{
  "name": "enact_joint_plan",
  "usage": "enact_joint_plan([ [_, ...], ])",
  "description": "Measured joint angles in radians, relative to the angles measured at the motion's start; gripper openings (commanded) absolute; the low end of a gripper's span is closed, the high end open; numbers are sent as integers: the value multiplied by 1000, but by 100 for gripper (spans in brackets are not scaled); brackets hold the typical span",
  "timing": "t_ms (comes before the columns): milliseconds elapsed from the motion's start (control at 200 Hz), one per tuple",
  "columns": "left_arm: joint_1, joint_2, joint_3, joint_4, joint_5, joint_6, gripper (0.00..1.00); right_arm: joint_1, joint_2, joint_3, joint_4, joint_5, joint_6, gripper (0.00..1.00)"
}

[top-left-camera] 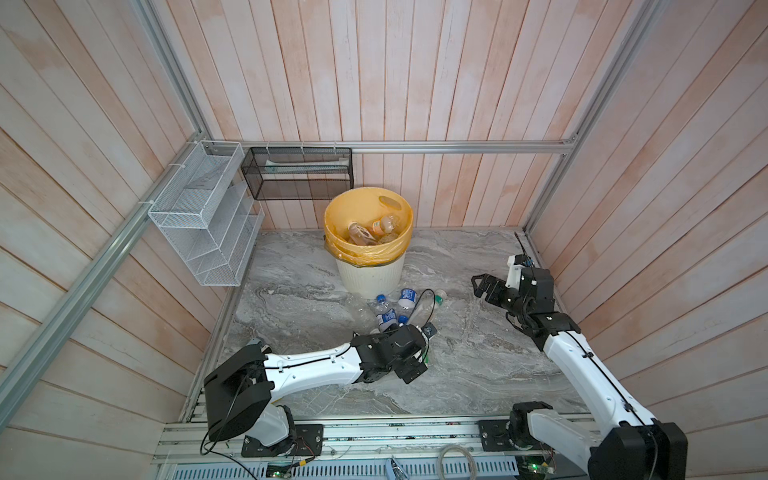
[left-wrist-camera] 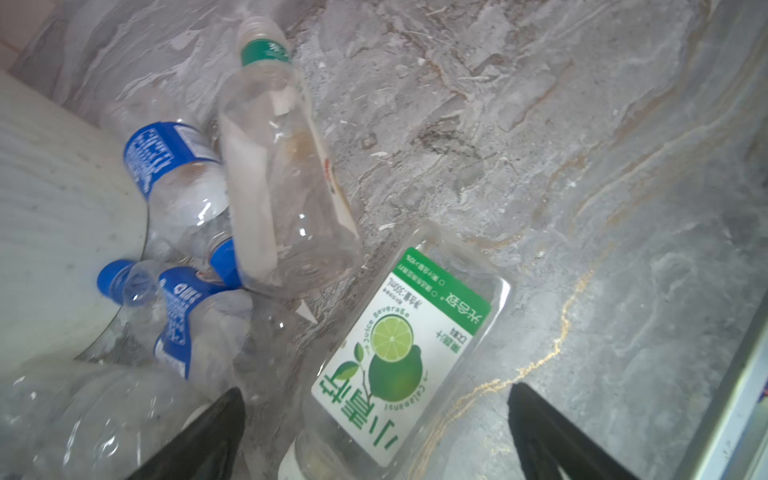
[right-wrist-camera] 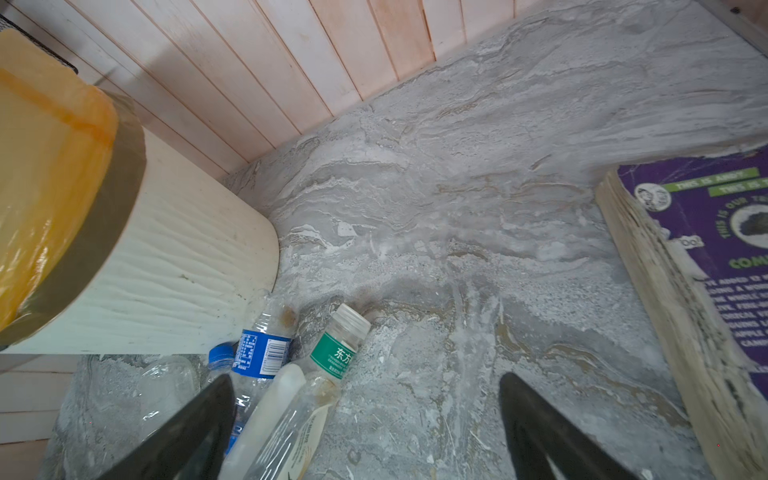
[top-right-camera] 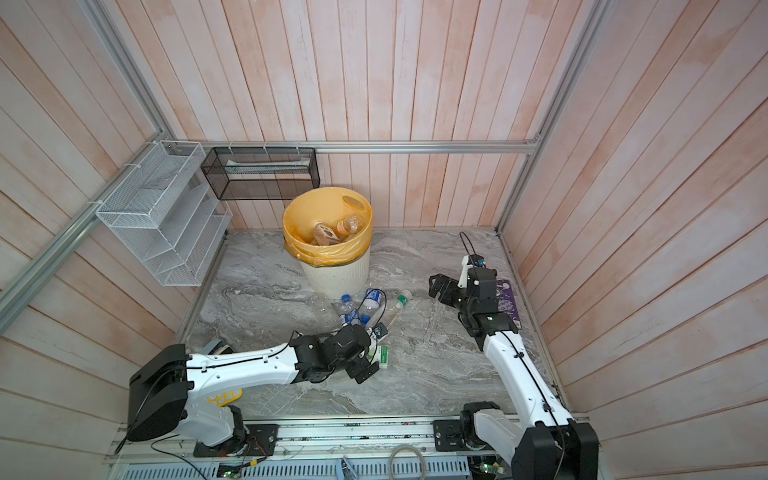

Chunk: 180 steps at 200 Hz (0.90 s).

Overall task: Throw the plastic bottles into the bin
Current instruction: 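Grasp the lime-label bottle with the left gripper while the right gripper withdraws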

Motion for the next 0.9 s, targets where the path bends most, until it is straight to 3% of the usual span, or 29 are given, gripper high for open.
enact_joint_plan([
  [210,11,96,54,-3,94,130,100,-39,-22,-38,24,-20,0,99],
  [520,52,198,79,-19,139,201,99,-60,-19,-53,46,-47,1,99],
  [780,53,224,85,-34,217,196,83,-64,-15,-70,68,-64,3,99],
  [900,47,224,85,-42,256,165,81,-64,-14,-84,77,-66,5,99],
])
